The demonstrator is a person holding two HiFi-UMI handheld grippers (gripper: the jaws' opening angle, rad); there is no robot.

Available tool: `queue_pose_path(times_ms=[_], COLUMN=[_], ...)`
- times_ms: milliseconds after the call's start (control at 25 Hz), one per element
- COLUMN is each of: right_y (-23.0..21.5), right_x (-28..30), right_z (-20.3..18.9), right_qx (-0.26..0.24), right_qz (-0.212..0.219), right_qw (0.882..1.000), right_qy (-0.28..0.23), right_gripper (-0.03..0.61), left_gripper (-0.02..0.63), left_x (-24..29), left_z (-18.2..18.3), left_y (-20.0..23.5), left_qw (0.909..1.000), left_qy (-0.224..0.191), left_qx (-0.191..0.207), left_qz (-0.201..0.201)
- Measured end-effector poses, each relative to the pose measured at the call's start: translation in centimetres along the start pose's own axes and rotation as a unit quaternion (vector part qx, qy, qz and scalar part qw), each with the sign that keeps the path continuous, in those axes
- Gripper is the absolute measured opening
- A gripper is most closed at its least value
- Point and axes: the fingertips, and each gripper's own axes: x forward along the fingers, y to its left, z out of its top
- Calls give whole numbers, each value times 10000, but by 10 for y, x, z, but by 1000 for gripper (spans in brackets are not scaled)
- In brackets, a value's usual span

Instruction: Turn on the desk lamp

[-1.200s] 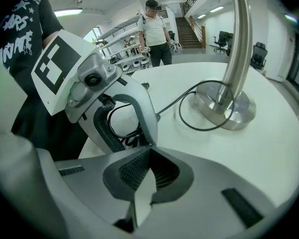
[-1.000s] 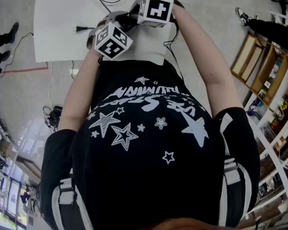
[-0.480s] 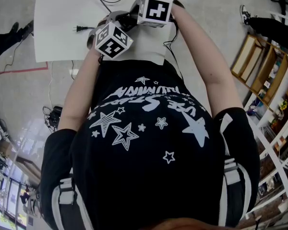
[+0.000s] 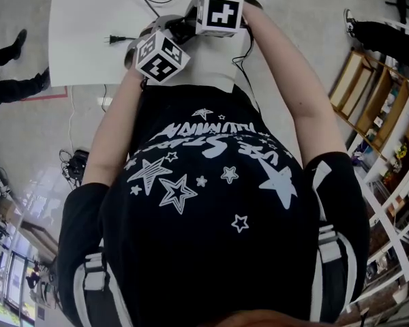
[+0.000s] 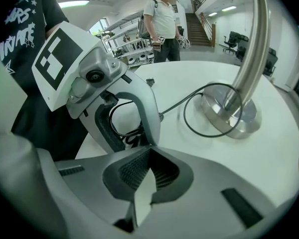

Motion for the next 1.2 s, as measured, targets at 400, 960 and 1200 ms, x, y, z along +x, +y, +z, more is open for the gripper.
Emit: queue_pose_path(times_ms=[400,960,1200], right_y=[3,3,3], right_x=[3,11,0], right_z=[-4,-18,-13], right_qx=[-43,334,276], right_qz=[106,61,14], right_qw=[9999,9992,9993], right_qy=[-50,-208,-259], right_gripper=[3,3,3], left_gripper=[230,232,230], left_x=[-3,-16,-27], left_z=[-1,0,10], left_y=[-1,3,5], left_qw=[10000,9993,9988], left_qy=[-25,-209,-199], left_qx=[67,-140,-209], left_qz=[51,292,403])
